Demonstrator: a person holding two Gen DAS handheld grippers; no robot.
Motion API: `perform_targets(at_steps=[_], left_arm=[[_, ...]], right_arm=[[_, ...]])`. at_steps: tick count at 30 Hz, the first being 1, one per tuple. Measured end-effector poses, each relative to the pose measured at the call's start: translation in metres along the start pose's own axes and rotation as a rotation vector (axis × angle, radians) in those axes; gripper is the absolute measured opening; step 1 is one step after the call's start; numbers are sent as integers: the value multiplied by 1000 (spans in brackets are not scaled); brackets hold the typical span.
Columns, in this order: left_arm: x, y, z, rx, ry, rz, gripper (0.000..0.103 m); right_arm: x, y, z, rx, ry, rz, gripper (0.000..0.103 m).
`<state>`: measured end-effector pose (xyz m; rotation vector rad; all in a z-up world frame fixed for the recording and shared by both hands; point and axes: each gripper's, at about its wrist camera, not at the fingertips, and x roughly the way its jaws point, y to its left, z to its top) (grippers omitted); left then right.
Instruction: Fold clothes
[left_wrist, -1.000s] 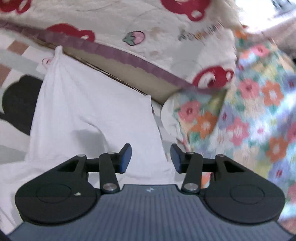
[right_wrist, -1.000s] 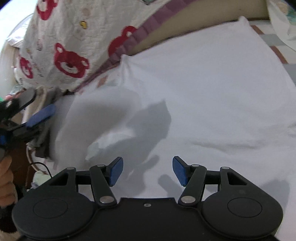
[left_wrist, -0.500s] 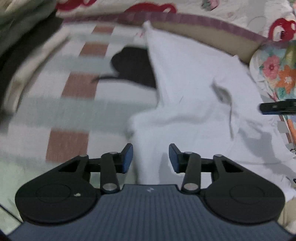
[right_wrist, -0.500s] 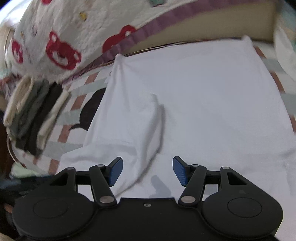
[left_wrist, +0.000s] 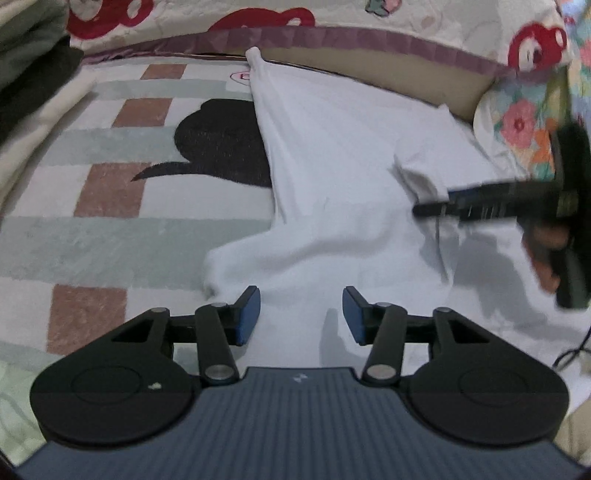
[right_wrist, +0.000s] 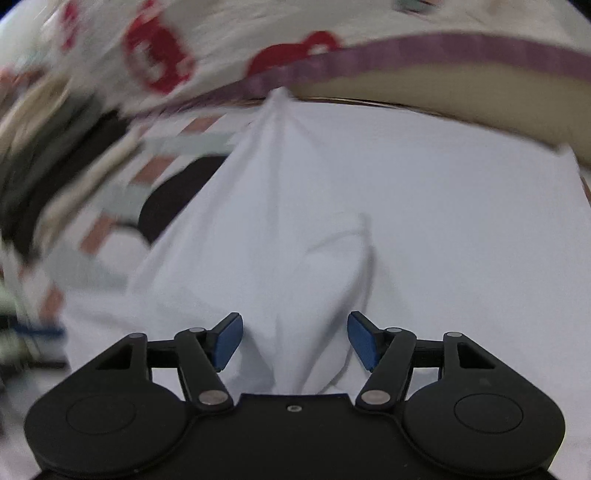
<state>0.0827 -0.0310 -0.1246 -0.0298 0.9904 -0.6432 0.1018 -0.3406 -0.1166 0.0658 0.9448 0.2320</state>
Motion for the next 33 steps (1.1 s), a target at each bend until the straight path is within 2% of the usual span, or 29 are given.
perform_targets(at_steps=[1,4,7,10,11,12,14,15,17,19,22,26,27,29,31,33], left_arm=[[1,3,1,-16,-8,-12,48],[4,7,-1,-56,-25,-41,47],[-1,11,0,-112,-63,-88,46],[-14,9,3,-107,-127,-124,48],[-16,9,3,-112,-122,-143,52],[-16,10,3,-119,-104,-167,62],[-9,10,0,-138,7,-240,64],[-6,9,-3,-138,60,-265,64],[0,-1,-9,-78,141,-242,64],[4,-12,-13,-18,166,-196,64],[4,-13,-12,-27,176,-213,64],[3,-14,-12,-27,188,-240,66],[1,-15,-13,-14,190,-250,66],[-5,-27,-19,85,183,-282,65],[-6,-44,-25,188,172,-236,65],[-1,-52,-30,209,186,-179,65]], right_arm=[[1,-1,-2,-8,-10,-2,53],[-6,-11,2,40,-57,9,6],[-36,-24,15,103,-177,40,6],[-81,-36,24,140,-322,7,6],[-98,-41,24,153,-374,-13,6],[-111,-48,20,165,-411,-40,6],[-132,-65,7,185,-461,-112,6],[-133,-72,0,184,-444,-158,6],[-125,-87,-18,186,-371,-261,6],[-116,-100,-35,222,-317,-307,6],[-113,-110,-56,278,-287,-333,6],[-115,-111,-61,281,-286,-347,7],[-114,-112,-60,275,-284,-350,7],[-113,-113,-59,267,-275,-355,7],[-107,-114,-64,278,-250,-356,10],[-101,-115,-69,290,-225,-357,11]])
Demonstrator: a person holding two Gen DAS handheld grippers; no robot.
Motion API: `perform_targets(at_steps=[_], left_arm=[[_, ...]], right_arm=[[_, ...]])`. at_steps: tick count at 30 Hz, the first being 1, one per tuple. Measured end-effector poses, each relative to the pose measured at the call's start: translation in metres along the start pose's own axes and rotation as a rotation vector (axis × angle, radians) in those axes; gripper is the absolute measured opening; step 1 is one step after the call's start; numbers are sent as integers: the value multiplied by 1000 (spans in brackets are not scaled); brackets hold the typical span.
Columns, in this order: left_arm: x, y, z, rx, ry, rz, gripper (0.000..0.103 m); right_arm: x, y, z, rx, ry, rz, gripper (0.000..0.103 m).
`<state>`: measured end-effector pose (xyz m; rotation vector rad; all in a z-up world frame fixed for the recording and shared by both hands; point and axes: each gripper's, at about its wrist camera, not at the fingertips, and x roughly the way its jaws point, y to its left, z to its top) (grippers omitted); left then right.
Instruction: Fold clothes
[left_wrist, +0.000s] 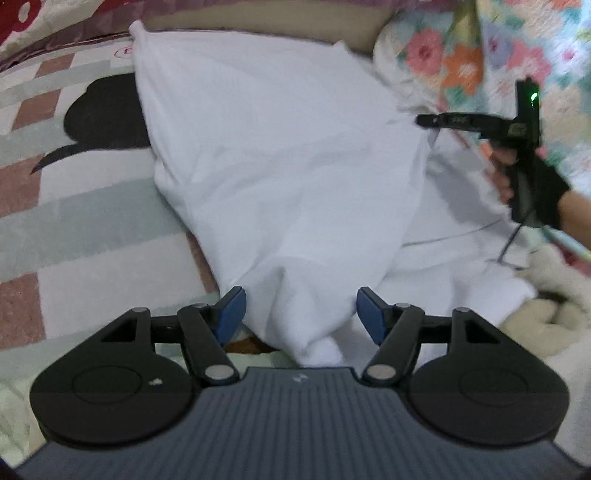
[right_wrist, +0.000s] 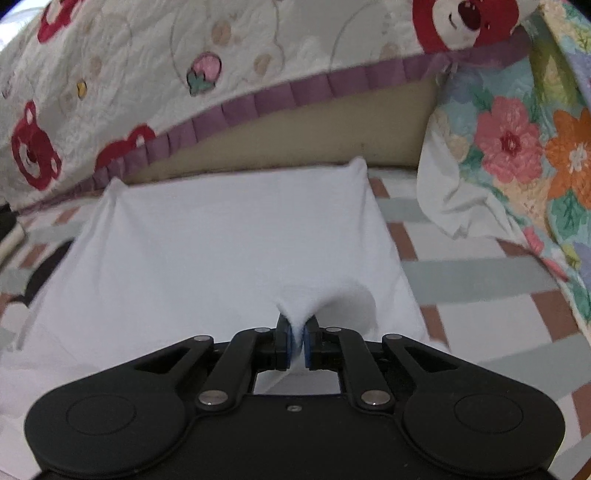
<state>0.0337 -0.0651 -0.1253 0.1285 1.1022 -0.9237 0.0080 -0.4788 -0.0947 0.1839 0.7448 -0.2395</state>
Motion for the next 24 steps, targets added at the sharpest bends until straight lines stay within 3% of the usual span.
perform_targets(at_steps=[4,9,14,16,18,20,24], left_arm=[[4,9,-6,-40,24,186,66],[-21,5,-12,-48,-26,170,66],[-10,-2,-12,-82,-3,-6,67],[-5,-9,-13,-41,6,17,63],[-2,-20,-17,55,4,93,48],[1,-28,-19,131,3,164,47],[1,-17,-18,67,10,131,47]], right_arm=[[7,-9,-10,69,45,-10,11],[9,-22,-13,91,90,-57,13],[2,-37,-8,98,99,-83,21],[0,-45,-5,148,98,-45,23],[1,-50,-4,197,102,4,31],[7,-49,-5,220,120,34,44],[25,-39,-5,171,173,11,45]])
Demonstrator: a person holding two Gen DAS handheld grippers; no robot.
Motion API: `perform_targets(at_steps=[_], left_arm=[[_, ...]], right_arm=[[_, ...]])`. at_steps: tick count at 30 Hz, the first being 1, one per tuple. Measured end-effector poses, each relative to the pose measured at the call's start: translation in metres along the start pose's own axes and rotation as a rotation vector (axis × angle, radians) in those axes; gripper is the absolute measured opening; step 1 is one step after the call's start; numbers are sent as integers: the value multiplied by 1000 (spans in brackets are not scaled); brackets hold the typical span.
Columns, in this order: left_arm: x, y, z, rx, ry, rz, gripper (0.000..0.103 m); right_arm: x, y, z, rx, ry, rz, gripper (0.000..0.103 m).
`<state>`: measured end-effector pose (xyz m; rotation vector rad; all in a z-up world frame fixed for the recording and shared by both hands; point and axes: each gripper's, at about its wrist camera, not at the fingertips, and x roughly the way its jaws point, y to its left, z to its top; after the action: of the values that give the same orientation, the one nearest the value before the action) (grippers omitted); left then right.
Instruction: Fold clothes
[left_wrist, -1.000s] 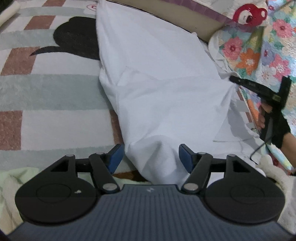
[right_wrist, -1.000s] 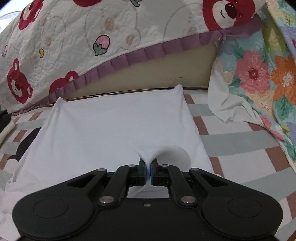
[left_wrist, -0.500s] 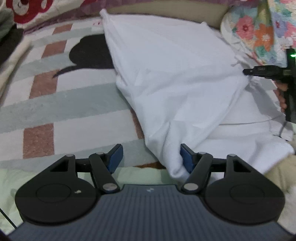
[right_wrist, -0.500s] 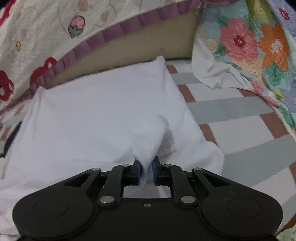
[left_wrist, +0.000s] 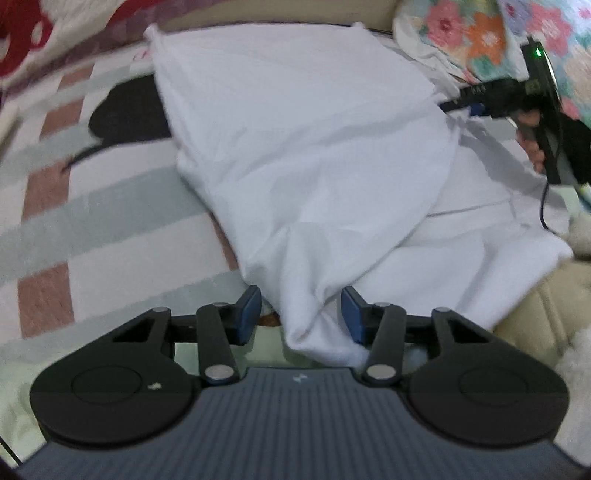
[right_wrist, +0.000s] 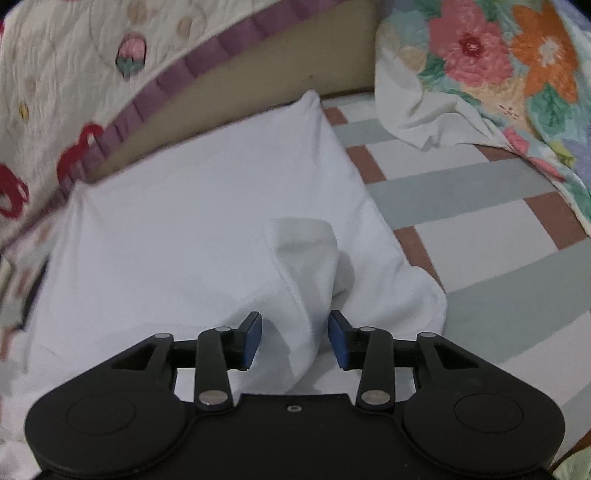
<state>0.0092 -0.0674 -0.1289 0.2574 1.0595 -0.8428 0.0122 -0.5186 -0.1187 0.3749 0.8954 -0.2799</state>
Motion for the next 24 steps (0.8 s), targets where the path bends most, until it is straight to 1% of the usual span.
perform_targets(at_steps=[1,2,3,4,5,6,7,8,10,11,12,13,14,16,18,19,20,21,22,24], left_arm=[[-1,2,0,-9,-3,-6,46],[-2,4,-1,-19,-7,-11,22],[-3,6,-1,-28,-10,-17,6],[-6,7,-2,-35,-21,-18,6],[-17,6,-3,-33,-56,-7,6],[-27,5,-4,-33,-95,-1,6],[-35,6,-4,-50,-125,-7,6],[-42,7,-5,-63,-146,-11,5],[-44,6,-9,-58,-140,-4,5],[-41,5,-11,-44,-124,16,5],[-39,4,-13,-34,-112,31,5],[-39,4,-12,-34,-110,28,5],[-38,5,-12,-34,-109,25,5],[-38,6,-11,-34,-107,19,5],[-40,6,-10,-34,-117,16,6],[-41,6,-10,-33,-122,16,6],[-42,5,-11,-31,-129,18,6],[-45,4,-11,-28,-144,22,6],[-49,2,-12,-24,-167,31,5],[-64,-3,-15,-7,-254,77,5]], right_arm=[[5,0,2,-10,18,1,44],[8,-1,5,-14,34,27,4],[7,-2,8,-20,34,70,6],[-6,-2,11,-26,-10,130,5],[-24,-5,13,-21,-73,158,5],[-44,-11,12,12,-127,184,5],[-63,-21,9,72,-165,214,5],[-72,-32,3,126,-165,222,6],[-72,-52,-13,193,-83,171,7],[-63,-59,-23,186,-26,99,7],[-56,-64,-32,173,5,20,10],[-47,-71,-41,179,40,-33,13],[-41,-79,-47,215,56,-16,12],[-40,-91,-55,303,22,47,12],[-40,-94,-50,308,26,56,13],[-41,-94,-47,303,24,58,16],[-42,-92,-43,287,14,59,25],[-43,-90,-39,280,3,69,31],[-44,-88,-35,272,-8,79,42],[-43,-84,-31,261,-14,99,44]])
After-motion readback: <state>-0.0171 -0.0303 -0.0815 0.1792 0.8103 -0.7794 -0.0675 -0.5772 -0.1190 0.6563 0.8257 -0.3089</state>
